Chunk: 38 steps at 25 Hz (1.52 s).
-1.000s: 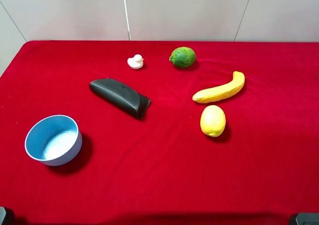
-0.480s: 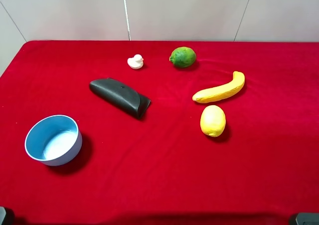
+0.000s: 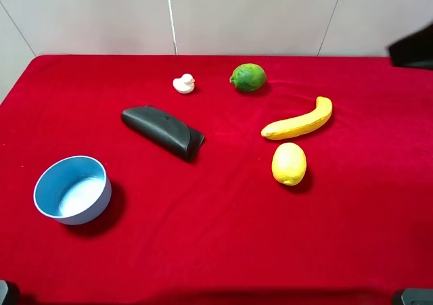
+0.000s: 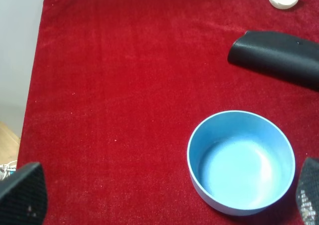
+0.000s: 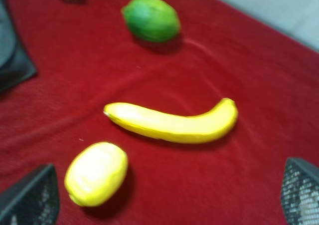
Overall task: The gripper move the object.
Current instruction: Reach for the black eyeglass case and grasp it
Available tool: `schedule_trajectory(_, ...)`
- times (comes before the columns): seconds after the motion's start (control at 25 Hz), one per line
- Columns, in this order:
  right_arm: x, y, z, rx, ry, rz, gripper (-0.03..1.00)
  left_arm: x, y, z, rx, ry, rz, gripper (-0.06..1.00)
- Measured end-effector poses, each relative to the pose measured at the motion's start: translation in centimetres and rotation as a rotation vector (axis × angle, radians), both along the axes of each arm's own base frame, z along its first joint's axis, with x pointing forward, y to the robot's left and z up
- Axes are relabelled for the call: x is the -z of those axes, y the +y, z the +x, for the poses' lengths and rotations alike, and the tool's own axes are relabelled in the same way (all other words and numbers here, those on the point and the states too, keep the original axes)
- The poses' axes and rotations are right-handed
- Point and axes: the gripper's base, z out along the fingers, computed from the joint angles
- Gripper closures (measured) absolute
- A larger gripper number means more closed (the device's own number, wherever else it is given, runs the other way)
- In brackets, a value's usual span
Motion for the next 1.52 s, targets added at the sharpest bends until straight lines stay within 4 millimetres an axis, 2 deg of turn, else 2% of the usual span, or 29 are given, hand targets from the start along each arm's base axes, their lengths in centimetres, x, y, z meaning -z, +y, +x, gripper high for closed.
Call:
schedule_trajectory(0.4,0.7,6.1,3.6,-0.158,0.058,-0.018,0.27,0.0,0.0,0.0,0.000,0.000,0.000,-0.05)
schedule_trajectory(0.88,1.3,13.5,5.1,-0.330,0.088,-0.041,0.27,0.0,0.0,0.0,0.000,0.000,0.000,-0.05)
schedule_trajectory(1.24,3.1,18.7,5.5,-0.431,0.105,-0.060,0.27,0.0,0.0,0.0,0.000,0.000,0.000,-0.05)
schedule_trajectory(1.52,5.7,20.8,6.7,-0.437,0.106,-0.060,0.27,0.0,0.0,0.0,0.000,0.000,0.000,-0.05)
